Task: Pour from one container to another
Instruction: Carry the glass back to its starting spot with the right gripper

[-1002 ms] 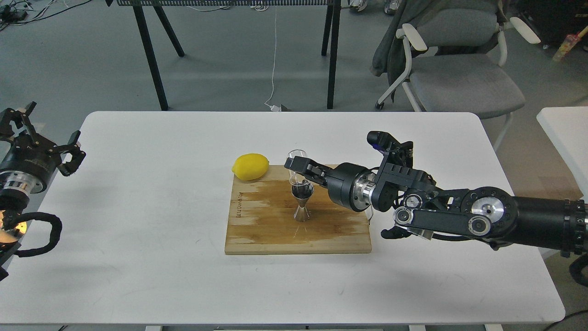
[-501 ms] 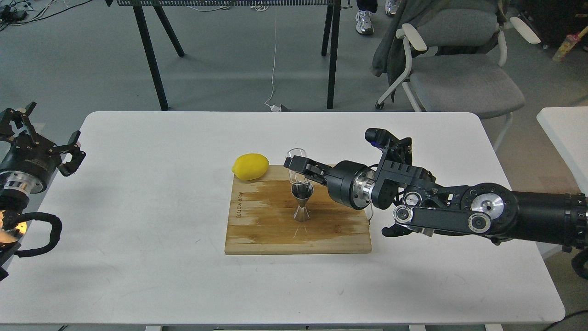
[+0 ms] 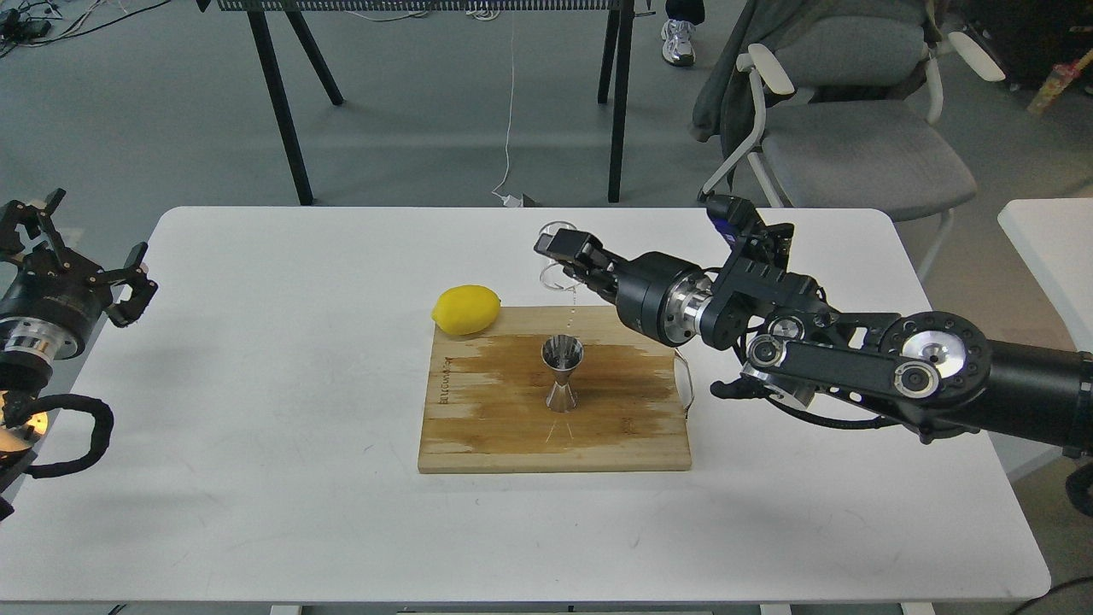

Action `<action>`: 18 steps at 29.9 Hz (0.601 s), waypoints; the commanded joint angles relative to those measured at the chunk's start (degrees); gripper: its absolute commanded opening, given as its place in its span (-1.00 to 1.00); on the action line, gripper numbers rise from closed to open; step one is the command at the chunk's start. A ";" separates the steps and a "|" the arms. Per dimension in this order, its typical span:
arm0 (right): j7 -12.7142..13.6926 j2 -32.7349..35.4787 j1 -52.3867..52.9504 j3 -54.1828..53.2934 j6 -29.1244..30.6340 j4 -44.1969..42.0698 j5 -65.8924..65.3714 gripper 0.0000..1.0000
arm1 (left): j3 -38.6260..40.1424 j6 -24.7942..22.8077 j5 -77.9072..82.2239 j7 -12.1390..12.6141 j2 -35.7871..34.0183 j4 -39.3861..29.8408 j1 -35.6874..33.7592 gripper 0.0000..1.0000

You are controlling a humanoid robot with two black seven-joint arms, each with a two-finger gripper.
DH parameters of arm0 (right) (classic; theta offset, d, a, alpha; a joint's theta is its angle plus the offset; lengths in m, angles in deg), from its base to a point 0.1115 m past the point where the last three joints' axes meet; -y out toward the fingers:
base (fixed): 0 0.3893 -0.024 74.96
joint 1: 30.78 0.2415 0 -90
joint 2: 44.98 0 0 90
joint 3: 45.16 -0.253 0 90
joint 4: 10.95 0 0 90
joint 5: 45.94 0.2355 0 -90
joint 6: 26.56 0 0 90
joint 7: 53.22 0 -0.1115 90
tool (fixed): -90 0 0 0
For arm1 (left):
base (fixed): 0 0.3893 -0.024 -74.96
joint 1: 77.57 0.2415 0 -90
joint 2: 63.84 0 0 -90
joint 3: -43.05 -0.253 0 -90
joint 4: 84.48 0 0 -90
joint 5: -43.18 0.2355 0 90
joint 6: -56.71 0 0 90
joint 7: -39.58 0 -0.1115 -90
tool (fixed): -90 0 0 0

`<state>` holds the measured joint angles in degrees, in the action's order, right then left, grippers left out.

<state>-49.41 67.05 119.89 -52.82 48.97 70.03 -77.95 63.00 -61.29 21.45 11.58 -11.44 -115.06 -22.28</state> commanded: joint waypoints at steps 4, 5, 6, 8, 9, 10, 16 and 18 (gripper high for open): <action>-1.17 -0.05 -17.31 -29.82 -0.03 0.05 16.51 0.01 | 0.00 0.00 -0.06 0.00 0.16 0.52 -0.01 0.99; -1.26 -0.40 -20.91 -34.56 -0.03 0.14 18.88 0.01 | 0.00 0.00 0.03 0.00 0.16 0.52 -0.01 0.99; -1.52 -0.58 -24.08 -38.52 -0.03 0.23 20.82 0.01 | 0.00 0.00 0.03 0.00 0.16 0.52 0.08 0.99; -2.40 -1.89 -30.58 -46.61 0.14 0.75 25.21 0.01 | -0.09 0.00 0.03 0.00 0.16 0.52 0.08 0.99; -2.75 -2.77 -33.66 -50.39 0.23 1.02 27.59 0.01 | -0.09 0.00 0.03 0.00 0.16 0.52 0.08 0.99; -2.93 -3.73 -37.08 -54.52 0.32 1.28 30.39 0.01 | -0.09 0.00 0.03 0.00 0.16 0.52 0.17 0.99; -3.81 -10.59 -51.16 -71.59 0.41 0.58 40.61 0.01 | -0.09 0.00 0.03 0.00 0.33 0.44 0.34 0.99; -3.81 -12.61 -53.63 -74.67 -0.12 0.14 41.14 0.00 | -0.09 0.00 0.03 0.00 0.86 0.44 0.34 0.99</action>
<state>-53.12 57.24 70.28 -122.67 49.39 70.81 -38.28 62.92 -61.29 21.47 11.58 -11.10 -114.62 -21.95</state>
